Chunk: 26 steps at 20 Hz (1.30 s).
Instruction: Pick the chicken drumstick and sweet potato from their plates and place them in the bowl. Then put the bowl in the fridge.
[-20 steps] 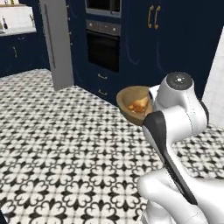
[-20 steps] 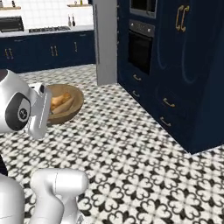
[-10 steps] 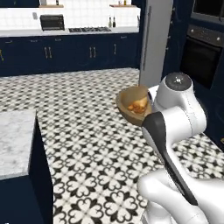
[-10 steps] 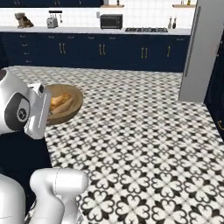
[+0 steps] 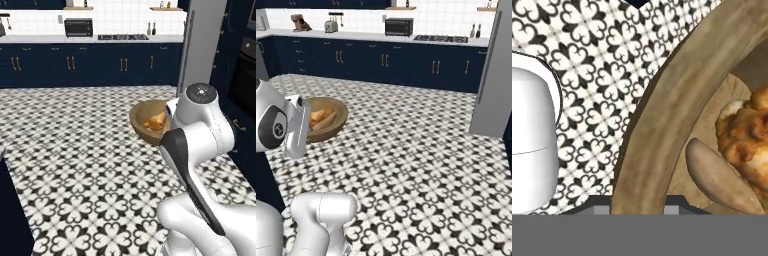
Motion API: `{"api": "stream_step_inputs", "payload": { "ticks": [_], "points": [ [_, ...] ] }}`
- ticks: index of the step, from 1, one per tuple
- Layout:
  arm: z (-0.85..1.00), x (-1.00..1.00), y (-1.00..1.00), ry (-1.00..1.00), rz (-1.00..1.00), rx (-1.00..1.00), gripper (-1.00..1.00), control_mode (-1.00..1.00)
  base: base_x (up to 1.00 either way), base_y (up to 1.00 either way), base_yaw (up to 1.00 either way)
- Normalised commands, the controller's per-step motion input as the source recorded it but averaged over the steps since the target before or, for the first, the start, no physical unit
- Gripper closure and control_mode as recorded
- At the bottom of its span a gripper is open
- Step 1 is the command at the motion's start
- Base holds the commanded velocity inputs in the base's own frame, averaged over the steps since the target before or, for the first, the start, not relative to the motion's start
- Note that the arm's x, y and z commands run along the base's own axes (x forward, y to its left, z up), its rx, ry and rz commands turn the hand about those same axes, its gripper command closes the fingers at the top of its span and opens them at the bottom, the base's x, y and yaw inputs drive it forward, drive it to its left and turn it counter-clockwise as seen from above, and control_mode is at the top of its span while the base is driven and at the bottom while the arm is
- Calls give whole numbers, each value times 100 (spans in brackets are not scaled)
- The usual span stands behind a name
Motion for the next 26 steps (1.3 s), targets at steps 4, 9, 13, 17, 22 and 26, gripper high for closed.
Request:
{"api": "stream_step_inputs", "payload": {
  "ticks": [4,9,13,17,22,26],
  "points": [
    [0,0,0,0,0,0,100,100,100,-92,10],
    [0,0,0,0,0,0,100,100,100,-39,-8],
    [0,0,0,0,0,0,100,100,100,9,-19],
    [0,0,0,0,0,0,100,100,100,34,-24],
    [0,0,0,0,0,0,100,100,100,53,-22],
    [0,0,0,0,0,0,100,100,100,83,-30]
  ]
}}
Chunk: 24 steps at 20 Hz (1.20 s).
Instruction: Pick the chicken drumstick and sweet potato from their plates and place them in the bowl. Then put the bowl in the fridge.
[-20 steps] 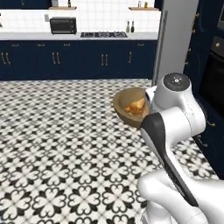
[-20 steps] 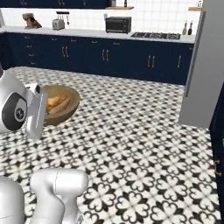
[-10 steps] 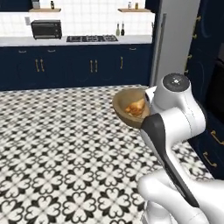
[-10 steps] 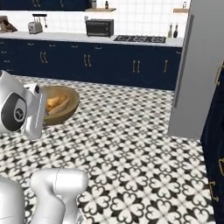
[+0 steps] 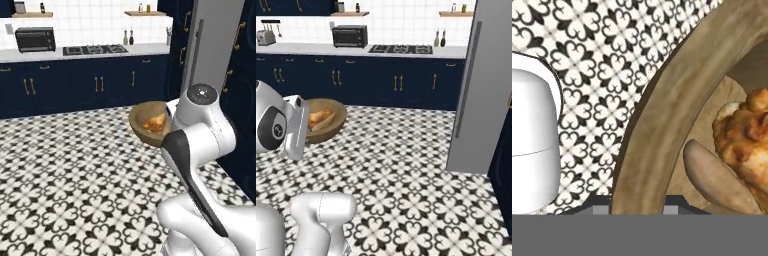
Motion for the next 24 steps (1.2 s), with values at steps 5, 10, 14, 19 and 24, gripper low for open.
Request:
{"api": "stream_step_inputs", "payload": {
  "ticks": [5,10,14,19,24],
  "points": [
    [0,0,0,0,0,0,100,100,100,99,-45],
    [0,0,0,0,0,0,100,100,100,100,-49],
    [0,0,0,0,0,0,100,100,100,100,-57],
    [0,0,0,0,0,0,100,100,100,100,-55],
    [0,0,0,0,0,0,100,100,100,100,-52]
  ]
}}
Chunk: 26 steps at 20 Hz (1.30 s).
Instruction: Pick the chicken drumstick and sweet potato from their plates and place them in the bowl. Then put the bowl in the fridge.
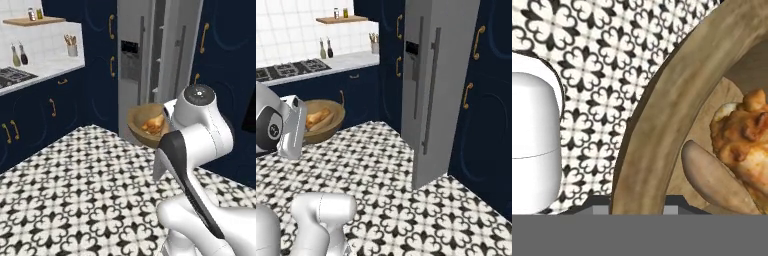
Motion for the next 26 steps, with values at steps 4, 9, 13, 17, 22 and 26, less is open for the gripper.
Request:
{"api": "stream_step_inputs", "payload": {
  "ticks": [4,9,13,17,22,26],
  "points": [
    [0,0,0,0,0,0,100,100,100,100,-51],
    [0,0,0,0,0,0,100,100,100,100,-50],
    [0,0,0,0,0,0,100,100,100,100,-49],
    [0,0,0,0,0,0,100,100,100,100,-48],
    [0,0,0,0,0,0,100,100,100,100,-48],
    [0,0,0,0,0,0,100,100,100,100,-46]
  ]
}}
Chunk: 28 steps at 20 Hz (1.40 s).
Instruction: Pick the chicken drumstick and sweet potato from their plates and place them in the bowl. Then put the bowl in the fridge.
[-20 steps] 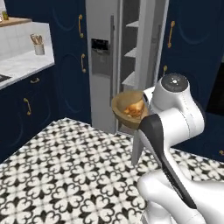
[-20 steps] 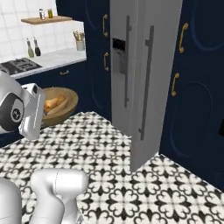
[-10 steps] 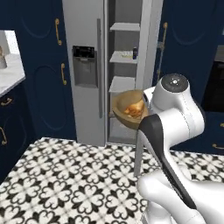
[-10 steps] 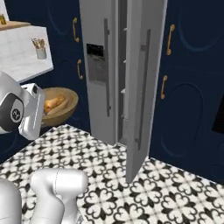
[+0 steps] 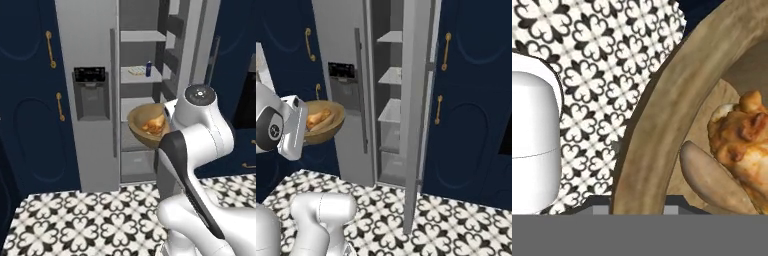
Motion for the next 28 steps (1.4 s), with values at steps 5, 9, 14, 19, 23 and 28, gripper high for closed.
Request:
{"api": "stream_step_inputs", "payload": {
  "ticks": [5,9,14,19,23,28],
  "points": [
    [0,0,0,0,0,0,100,100,94,96,-49],
    [0,0,0,0,0,0,100,100,86,40,-50],
    [0,0,0,0,0,0,100,100,47,-7,-42],
    [0,0,0,0,0,0,100,100,56,4,-41],
    [0,0,0,0,0,0,100,100,76,6,-15],
    [0,0,0,0,0,0,100,100,87,0,-1]
  ]
}}
